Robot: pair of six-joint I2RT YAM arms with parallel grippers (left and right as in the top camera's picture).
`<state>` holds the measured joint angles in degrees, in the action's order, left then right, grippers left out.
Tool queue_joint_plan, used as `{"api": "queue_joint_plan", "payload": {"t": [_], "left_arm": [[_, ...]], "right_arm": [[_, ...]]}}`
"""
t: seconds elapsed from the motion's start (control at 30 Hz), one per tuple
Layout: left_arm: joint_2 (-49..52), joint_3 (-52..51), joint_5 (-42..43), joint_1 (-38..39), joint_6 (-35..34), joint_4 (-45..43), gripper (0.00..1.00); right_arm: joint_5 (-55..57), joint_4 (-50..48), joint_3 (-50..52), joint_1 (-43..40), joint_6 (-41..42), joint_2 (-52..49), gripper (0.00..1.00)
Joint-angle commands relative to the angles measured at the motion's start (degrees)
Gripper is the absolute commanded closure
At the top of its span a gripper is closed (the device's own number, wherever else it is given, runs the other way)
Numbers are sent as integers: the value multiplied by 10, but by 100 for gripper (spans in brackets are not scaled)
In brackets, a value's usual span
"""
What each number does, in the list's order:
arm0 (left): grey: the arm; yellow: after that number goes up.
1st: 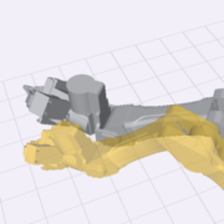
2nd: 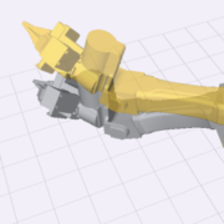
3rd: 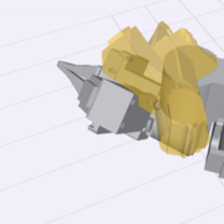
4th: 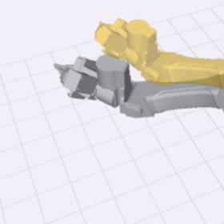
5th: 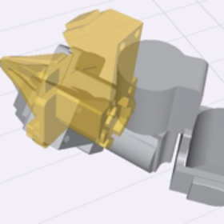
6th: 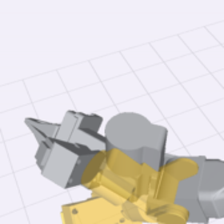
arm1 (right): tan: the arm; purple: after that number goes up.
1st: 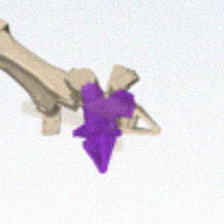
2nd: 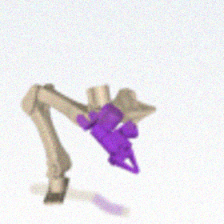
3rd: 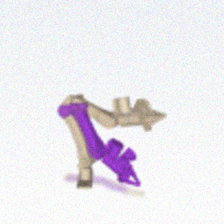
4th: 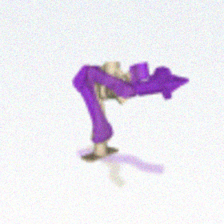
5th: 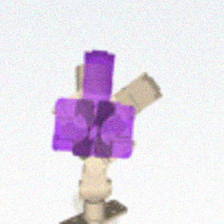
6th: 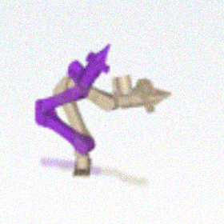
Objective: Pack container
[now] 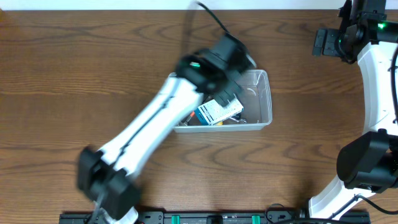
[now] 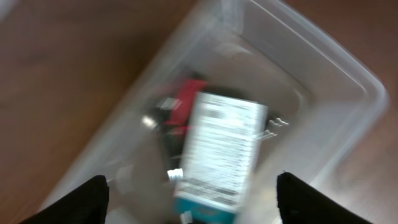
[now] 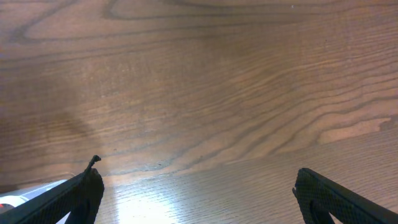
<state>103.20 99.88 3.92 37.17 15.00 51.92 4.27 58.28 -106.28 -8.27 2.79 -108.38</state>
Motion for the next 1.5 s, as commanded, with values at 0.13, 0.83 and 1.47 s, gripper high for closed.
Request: {"api": "queue_joint_plan", "payload": {"t": [0.13,0.83,1.47], "left_arm": [[-117,19,-140,-170,-136,-3,24],[-128,18,-134,-410,-200,18,2],[-128,18,-134,-410,-200,18,2]], "right_arm": [[-2,0,-1,1,4,-2,1],[-2,0,-1,1,4,-2,1],[-2,0,1,55,4,120,1]]}}
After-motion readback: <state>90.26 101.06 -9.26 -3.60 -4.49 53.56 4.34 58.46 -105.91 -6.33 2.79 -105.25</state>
